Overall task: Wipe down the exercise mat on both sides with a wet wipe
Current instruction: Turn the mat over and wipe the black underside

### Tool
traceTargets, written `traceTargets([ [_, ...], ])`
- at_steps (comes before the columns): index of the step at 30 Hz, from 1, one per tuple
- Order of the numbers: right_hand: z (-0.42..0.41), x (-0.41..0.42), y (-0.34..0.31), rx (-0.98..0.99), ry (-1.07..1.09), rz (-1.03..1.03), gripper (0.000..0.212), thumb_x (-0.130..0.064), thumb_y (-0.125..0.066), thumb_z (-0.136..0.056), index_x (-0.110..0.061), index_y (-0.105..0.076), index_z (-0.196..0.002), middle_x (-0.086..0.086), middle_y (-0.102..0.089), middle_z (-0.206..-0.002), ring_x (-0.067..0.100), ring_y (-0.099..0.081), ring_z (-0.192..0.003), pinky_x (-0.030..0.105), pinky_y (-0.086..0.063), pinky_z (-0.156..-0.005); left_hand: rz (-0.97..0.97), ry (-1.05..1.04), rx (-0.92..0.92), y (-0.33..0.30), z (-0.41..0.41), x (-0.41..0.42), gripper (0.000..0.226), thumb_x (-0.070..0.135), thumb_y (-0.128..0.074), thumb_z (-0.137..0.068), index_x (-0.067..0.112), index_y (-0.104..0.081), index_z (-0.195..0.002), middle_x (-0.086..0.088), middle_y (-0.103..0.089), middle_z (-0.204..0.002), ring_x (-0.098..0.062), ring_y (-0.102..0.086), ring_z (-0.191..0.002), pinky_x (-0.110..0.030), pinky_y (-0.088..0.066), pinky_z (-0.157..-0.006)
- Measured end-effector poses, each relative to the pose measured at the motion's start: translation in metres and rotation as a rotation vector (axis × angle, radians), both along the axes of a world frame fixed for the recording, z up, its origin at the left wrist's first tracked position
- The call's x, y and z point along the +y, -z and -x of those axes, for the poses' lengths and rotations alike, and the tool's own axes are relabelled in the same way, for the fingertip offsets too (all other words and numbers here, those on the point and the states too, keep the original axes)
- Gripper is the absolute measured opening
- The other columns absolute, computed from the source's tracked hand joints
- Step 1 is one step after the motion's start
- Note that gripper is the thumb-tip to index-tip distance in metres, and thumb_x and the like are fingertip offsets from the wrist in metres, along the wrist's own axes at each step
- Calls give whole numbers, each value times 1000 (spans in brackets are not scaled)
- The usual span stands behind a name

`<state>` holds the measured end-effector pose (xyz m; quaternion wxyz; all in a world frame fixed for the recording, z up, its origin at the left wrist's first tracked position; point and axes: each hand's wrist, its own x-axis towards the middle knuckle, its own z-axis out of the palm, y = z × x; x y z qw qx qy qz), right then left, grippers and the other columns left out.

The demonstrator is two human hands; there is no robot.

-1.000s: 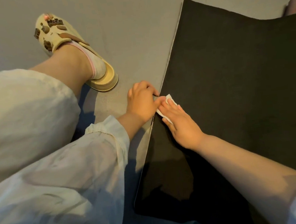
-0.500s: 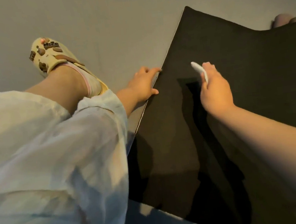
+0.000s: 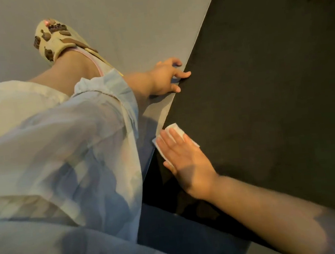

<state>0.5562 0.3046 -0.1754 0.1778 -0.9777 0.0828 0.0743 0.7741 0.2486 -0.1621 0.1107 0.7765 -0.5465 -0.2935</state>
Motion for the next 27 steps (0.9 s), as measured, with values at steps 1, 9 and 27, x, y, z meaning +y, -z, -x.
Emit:
traceTargets([
  [1, 6, 12, -2, 28, -70, -22, 55, -30, -28, -99, -16, -11, -149, 7, -8, -158, 23, 10, -144, 37, 20, -111, 8, -7, -6, 0, 1, 0, 52, 12, -60, -90, 22, -45, -138, -4, -23, -150, -22, -24, -138, -28, -19, -111],
  [9, 23, 47, -32, 127, -417, -400, 45, -12, -36, -99, 6, -32, -140, 24, -31, -145, 40, -22, -135, 32, -19, -112, -32, 47, -141, -8, 8, 5, 54, 18, -53, -95, 24, -34, -144, -7, -20, -154, -28, -22, -139, -33, -16, -113],
  [27, -28, -190, -40, -254, 761, 35, 42, -22, -30, -103, -6, -36, -141, 13, -36, -148, 26, -28, -139, 33, -21, -110, -415, 322, -241, -14, 23, 48, 113, 33, -77, -73, 32, 7, -149, -8, 17, -156, -29, 10, -144, -40, -11, -115],
])
